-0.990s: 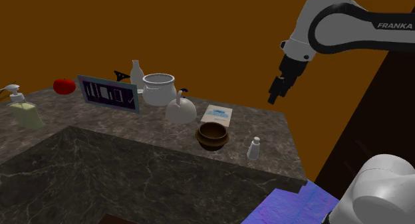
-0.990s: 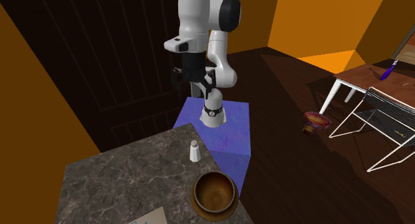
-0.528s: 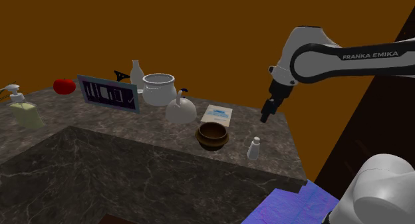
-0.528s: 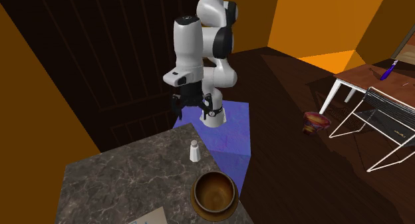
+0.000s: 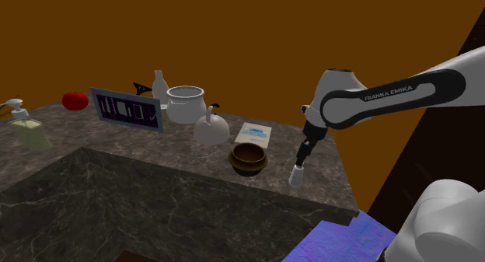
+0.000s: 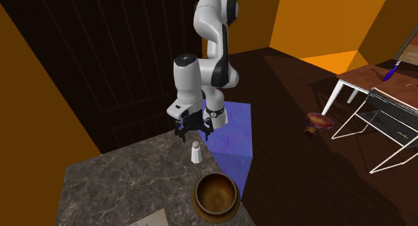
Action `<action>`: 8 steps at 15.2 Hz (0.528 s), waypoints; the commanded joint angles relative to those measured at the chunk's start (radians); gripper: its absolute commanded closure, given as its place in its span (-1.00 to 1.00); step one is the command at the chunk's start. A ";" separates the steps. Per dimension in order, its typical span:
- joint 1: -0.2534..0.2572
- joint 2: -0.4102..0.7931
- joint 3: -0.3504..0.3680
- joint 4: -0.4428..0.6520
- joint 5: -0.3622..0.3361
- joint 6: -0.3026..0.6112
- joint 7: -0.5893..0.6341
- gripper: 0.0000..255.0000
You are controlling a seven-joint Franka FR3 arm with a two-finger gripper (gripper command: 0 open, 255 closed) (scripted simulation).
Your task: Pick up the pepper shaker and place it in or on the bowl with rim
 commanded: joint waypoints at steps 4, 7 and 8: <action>0.008 0.066 -0.017 -0.034 0.007 0.095 -0.025 -1.00; 0.013 0.101 -0.022 -0.051 0.012 0.148 -0.029 -1.00; 0.014 0.108 -0.022 -0.054 0.013 0.158 -0.030 -1.00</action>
